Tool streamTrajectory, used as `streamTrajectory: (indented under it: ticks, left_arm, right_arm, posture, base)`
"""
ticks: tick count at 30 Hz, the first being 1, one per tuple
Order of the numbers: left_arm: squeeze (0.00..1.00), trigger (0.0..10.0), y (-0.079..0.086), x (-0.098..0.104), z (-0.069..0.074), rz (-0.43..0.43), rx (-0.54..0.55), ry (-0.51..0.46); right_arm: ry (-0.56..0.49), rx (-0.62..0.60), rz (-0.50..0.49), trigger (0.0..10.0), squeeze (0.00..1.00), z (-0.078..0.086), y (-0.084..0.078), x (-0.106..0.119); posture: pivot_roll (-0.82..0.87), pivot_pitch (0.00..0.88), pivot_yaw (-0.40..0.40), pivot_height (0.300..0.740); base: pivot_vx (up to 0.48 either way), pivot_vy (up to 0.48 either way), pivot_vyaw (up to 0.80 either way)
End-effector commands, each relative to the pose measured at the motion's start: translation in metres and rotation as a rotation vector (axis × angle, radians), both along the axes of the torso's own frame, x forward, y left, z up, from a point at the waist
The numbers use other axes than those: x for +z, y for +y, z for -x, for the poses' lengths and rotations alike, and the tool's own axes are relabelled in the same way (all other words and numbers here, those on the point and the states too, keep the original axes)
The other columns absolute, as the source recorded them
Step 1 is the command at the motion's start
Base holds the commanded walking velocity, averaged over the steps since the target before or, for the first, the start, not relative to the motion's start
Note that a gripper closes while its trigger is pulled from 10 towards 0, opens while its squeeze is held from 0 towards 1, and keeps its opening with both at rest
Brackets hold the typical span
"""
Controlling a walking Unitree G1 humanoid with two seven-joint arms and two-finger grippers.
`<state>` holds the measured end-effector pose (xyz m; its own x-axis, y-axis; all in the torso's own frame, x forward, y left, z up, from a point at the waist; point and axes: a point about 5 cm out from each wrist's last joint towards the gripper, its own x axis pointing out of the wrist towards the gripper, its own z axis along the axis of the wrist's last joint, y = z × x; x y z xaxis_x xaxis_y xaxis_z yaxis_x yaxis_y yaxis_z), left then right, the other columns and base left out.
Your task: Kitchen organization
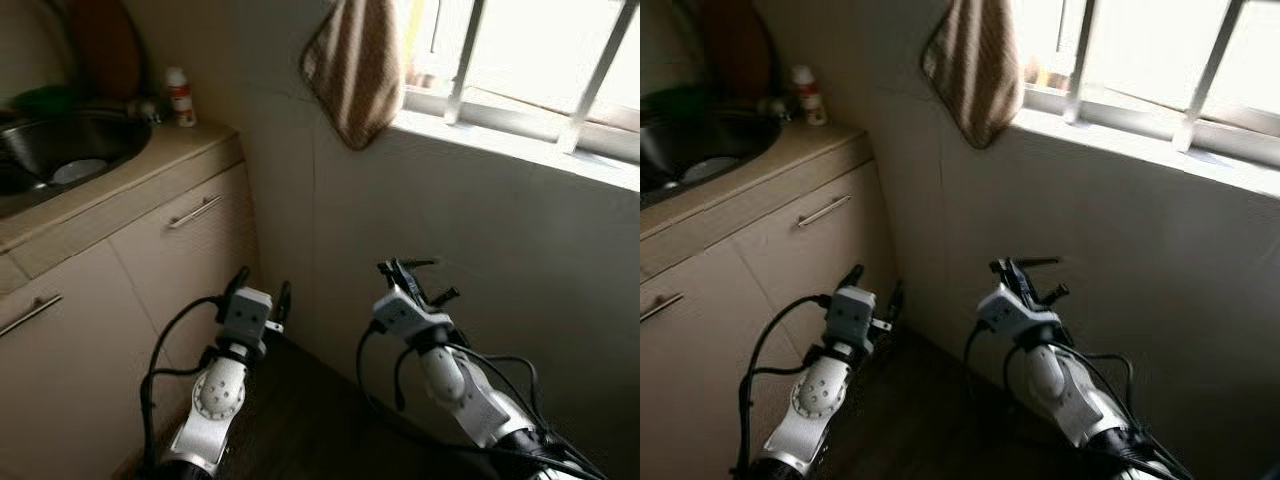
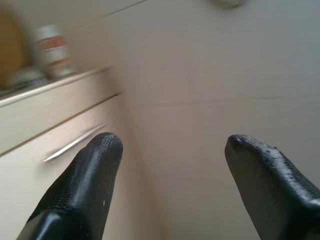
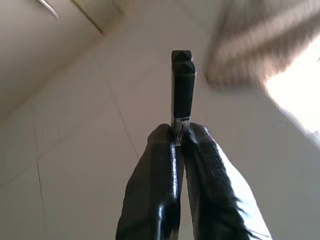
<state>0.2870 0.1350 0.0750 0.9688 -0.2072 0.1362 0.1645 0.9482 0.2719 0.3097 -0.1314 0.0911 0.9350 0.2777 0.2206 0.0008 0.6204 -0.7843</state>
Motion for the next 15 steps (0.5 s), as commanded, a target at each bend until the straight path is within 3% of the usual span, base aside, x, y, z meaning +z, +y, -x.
streamTrajectory:
  ticks: [1,5,10,15]
  left_arm:
    - [0.00,10.0,0.002,0.002,-0.001,-0.004,0.005,-0.012]
    - [0.00,10.0,0.002,0.002,-0.001,-0.003,0.007,-0.013]
    - [0.00,10.0,0.001,0.002,-0.002,-0.002,0.006,-0.013]
    - [0.00,10.0,0.002,0.002,-0.002,0.004,0.012,-0.011]
  right_arm:
    - [-0.074,0.054,0.019,0.0,0.00,0.000,0.015,0.011]
    - [-0.159,0.078,0.075,0.0,0.00,0.002,0.021,0.018]
    - [-0.246,0.065,0.085,0.0,0.00,0.002,0.020,0.025]
    - [-0.395,0.058,0.060,0.0,0.00,0.001,0.020,0.046]
  posture:
    - [0.07,0.000,-0.037,0.740]
    - [0.07,0.000,-0.037,0.740]
    - [0.07,0.000,-0.037,0.740]
    - [0.07,0.000,-0.040,0.740]
  base:
    - [0.000,0.000,0.80]
    - [0.000,0.000,0.80]
    - [0.000,0.000,0.80]
    - [0.000,0.000,0.80]
